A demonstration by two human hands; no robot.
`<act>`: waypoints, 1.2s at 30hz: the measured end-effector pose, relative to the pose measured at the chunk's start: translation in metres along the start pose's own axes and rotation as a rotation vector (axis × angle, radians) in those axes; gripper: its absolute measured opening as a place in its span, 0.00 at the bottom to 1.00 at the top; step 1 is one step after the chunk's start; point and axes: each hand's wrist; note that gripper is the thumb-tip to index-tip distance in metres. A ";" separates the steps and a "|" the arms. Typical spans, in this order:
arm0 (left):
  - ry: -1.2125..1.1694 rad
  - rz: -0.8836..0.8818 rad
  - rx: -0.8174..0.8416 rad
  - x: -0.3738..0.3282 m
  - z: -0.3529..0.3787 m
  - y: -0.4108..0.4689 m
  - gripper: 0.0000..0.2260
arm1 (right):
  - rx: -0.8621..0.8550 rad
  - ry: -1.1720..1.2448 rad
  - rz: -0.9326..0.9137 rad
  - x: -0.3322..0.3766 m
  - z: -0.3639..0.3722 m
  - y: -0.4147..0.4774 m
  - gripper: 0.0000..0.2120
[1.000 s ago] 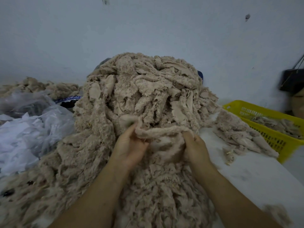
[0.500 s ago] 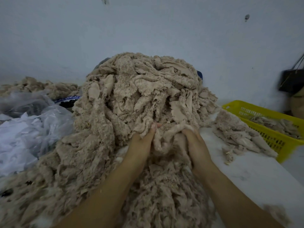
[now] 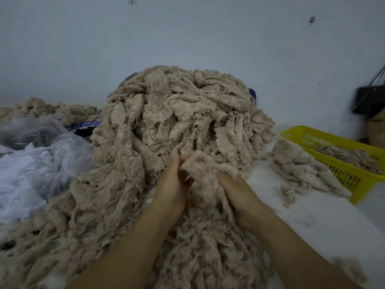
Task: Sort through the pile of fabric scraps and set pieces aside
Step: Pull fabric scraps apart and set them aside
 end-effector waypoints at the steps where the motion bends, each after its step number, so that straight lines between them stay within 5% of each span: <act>1: 0.044 0.045 -0.016 -0.001 -0.003 0.002 0.23 | -0.020 0.075 0.019 0.003 -0.002 0.001 0.15; 6: 0.498 0.190 0.113 0.003 0.003 -0.005 0.20 | -0.158 0.190 -0.049 0.005 -0.009 0.006 0.16; 9: 0.850 0.280 0.295 0.018 0.011 -0.013 0.32 | -0.208 0.131 -0.122 -0.002 -0.006 0.009 0.12; 12: 0.984 0.406 0.204 0.020 0.011 -0.011 0.16 | -0.218 0.076 -0.087 -0.005 -0.007 0.009 0.05; 15: 0.981 0.416 0.121 0.016 0.006 -0.007 0.05 | -0.182 0.061 -0.081 -0.002 -0.004 0.007 0.05; 20: 0.701 0.295 0.105 0.010 0.003 -0.010 0.11 | -0.118 -0.319 -0.286 0.003 -0.005 0.004 0.26; 24: 0.655 0.235 0.137 0.015 -0.001 -0.008 0.13 | -0.022 -0.401 -0.230 -0.001 -0.010 0.004 0.06; 27: 0.601 0.212 0.083 0.018 -0.006 -0.002 0.12 | -0.111 -0.565 -0.211 -0.006 -0.016 0.011 0.06; 29: 0.590 0.231 0.052 0.016 -0.007 0.000 0.12 | -0.262 -0.362 -0.204 -0.001 -0.022 0.015 0.09; 33: 0.642 0.232 0.010 0.017 -0.009 0.003 0.12 | -0.381 0.612 -0.315 0.023 -0.049 0.016 0.19; 36: 0.864 0.281 -0.013 0.021 -0.010 0.007 0.11 | -0.551 0.499 -0.132 0.008 -0.051 0.020 0.22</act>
Point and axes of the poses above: each hand's wrist, its own y-axis towards the middle knuckle, its own z-axis out of the palm, x = y × z, and after that the axes turned 2 degrees about y, right-handed
